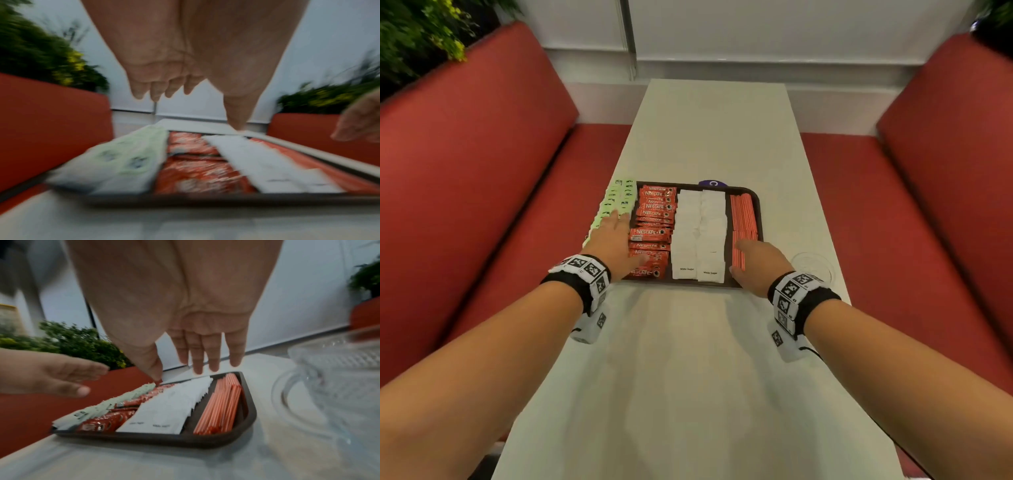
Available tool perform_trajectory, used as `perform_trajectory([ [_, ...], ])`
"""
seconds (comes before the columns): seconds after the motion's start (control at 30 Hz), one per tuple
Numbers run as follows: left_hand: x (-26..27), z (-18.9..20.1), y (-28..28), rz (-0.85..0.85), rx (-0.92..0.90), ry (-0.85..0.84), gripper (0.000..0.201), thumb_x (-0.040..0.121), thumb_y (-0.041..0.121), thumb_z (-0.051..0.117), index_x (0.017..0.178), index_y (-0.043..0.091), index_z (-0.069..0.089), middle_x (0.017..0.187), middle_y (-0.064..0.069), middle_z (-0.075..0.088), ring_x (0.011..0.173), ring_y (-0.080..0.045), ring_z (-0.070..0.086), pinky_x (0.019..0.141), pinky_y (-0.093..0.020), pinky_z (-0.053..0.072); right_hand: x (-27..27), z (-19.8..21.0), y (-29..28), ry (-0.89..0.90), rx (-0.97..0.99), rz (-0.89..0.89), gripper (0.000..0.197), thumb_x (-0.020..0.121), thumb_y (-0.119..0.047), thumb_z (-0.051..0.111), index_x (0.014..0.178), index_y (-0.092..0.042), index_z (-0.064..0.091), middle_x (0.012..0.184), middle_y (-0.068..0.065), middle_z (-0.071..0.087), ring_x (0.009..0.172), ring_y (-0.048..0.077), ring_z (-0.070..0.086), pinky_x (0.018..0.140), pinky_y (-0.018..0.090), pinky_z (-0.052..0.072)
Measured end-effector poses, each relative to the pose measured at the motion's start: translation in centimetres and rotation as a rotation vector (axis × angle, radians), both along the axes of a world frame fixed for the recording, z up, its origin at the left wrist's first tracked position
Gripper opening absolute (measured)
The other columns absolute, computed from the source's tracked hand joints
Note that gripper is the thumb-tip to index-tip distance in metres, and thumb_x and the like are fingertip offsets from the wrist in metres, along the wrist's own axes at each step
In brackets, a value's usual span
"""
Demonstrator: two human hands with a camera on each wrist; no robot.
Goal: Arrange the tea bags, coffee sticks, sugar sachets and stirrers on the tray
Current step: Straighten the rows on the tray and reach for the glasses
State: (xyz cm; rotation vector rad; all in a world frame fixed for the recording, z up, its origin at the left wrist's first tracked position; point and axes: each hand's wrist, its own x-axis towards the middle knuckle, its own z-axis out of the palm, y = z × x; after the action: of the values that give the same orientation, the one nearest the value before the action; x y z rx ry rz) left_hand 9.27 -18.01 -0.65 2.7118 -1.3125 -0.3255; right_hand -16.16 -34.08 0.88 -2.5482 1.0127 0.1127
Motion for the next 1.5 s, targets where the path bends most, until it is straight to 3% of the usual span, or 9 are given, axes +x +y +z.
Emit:
perform_trajectory([
  [0.2, -11.0, 2.8, -6.3, -0.431, -0.233, 0.034, 0.058, 0.093, 0.042, 0.059, 0.143, 0.019, 0.042, 0.149, -0.002, 0.043, 0.137, -0.020, 0.038, 0.112, -0.036, 0.034, -6.9, 3.5, 0.7, -0.075, -0.157, 0.105, 0.034, 0.089, -0.052, 0.063, 0.099, -0.020, 0.061, 0.096, -0.001, 0.061, 0.092, 0.021, 0.056, 0.081, 0.038, 0.050],
  [0.43, -20.9, 3.1, -13.4, -0.663, -0.060, 0.117, 0.079, 0.082, 0.046, 0.074, 0.147, 0.018, 0.038, 0.152, -0.001, 0.041, 0.138, -0.022, 0.039, 0.113, -0.036, 0.032, -15.9, 2.5, -0.5, 0.076, -0.037, -0.089, 0.110, 0.061, -0.069, 0.081, 0.147, -0.018, 0.034, 0.142, 0.000, 0.042, 0.131, 0.021, 0.042, 0.107, 0.040, 0.042],
  [0.57, -23.2, 2.9, -16.0, -0.715, 0.109, 0.098, 0.094, 0.075, 0.043, 0.083, 0.149, 0.012, 0.034, 0.150, -0.006, 0.043, 0.134, -0.025, 0.045, 0.112, -0.038, 0.037, -18.1, 1.1, -0.7, 0.080, 0.101, -0.146, 0.101, 0.055, -0.061, 0.089, 0.137, -0.028, 0.042, 0.134, -0.005, 0.052, 0.122, 0.018, 0.053, 0.100, 0.038, 0.049],
  [0.7, -23.9, 3.3, -18.0, -0.725, 0.180, 0.093, 0.095, 0.076, 0.037, 0.083, 0.151, 0.012, 0.030, 0.150, -0.007, 0.044, 0.134, -0.026, 0.046, 0.110, -0.039, 0.039, -18.1, 0.4, -0.5, 0.044, 0.144, -0.123, 0.077, 0.071, -0.048, 0.085, 0.133, -0.023, 0.048, 0.126, -0.001, 0.057, 0.112, 0.019, 0.058, 0.093, 0.034, 0.050],
  [1.07, -22.1, 2.0, -22.7, -0.785, 0.241, 0.029, 0.092, 0.075, 0.026, 0.084, 0.150, 0.018, 0.032, 0.143, -0.004, 0.052, 0.127, -0.025, 0.052, 0.102, -0.035, 0.043, -17.2, -1.4, -3.6, 0.009, 0.163, -0.234, 0.099, 0.069, -0.051, 0.087, 0.145, -0.014, 0.036, 0.142, 0.004, 0.047, 0.126, 0.020, 0.050, 0.103, 0.031, 0.043],
  [1.27, -18.3, 2.3, -26.7, -0.678, 0.203, -0.005, 0.091, 0.082, 0.011, 0.075, 0.155, 0.023, 0.022, 0.134, -0.012, 0.058, 0.114, -0.030, 0.059, 0.083, -0.032, 0.047, -15.8, -0.7, -6.8, -0.021, 0.270, -0.129, 0.110, 0.078, -0.030, 0.081, 0.158, -0.020, 0.006, 0.165, 0.001, 0.012, 0.147, 0.020, 0.028, 0.115, 0.029, 0.032],
  [1.33, -16.9, 2.0, -27.7, -0.644, 0.187, 0.003, 0.092, 0.082, 0.009, 0.074, 0.155, 0.023, 0.020, 0.138, -0.011, 0.055, 0.117, -0.031, 0.057, 0.080, -0.030, 0.044, -15.7, -0.6, -8.0, 0.068, 0.289, -0.018, 0.117, 0.078, -0.017, 0.077, 0.158, -0.034, -0.005, 0.168, -0.007, -0.005, 0.144, 0.022, 0.036, 0.110, 0.035, 0.044],
  [1.4, -15.9, 1.6, -28.5, -0.621, 0.172, 0.041, 0.093, 0.081, 0.012, 0.075, 0.155, 0.022, 0.020, 0.141, -0.010, 0.053, 0.121, -0.030, 0.056, 0.084, -0.032, 0.045, -15.3, -0.7, -8.7, 0.123, 0.262, 0.073, 0.120, 0.077, -0.009, 0.075, 0.156, -0.044, -0.010, 0.167, -0.011, -0.010, 0.136, 0.023, 0.047, 0.098, 0.036, 0.053],
  [1.5, -14.9, 1.1, -29.4, -0.603, 0.125, 0.099, 0.097, 0.079, 0.028, 0.082, 0.155, 0.021, 0.022, 0.148, -0.007, 0.047, 0.132, -0.029, 0.048, 0.102, -0.036, 0.041, -14.2, -1.4, -9.5, 0.146, 0.202, 0.155, 0.112, 0.083, -0.013, 0.076, 0.159, -0.039, -0.002, 0.168, -0.007, 0.003, 0.142, 0.022, 0.041, 0.109, 0.035, 0.044],
])
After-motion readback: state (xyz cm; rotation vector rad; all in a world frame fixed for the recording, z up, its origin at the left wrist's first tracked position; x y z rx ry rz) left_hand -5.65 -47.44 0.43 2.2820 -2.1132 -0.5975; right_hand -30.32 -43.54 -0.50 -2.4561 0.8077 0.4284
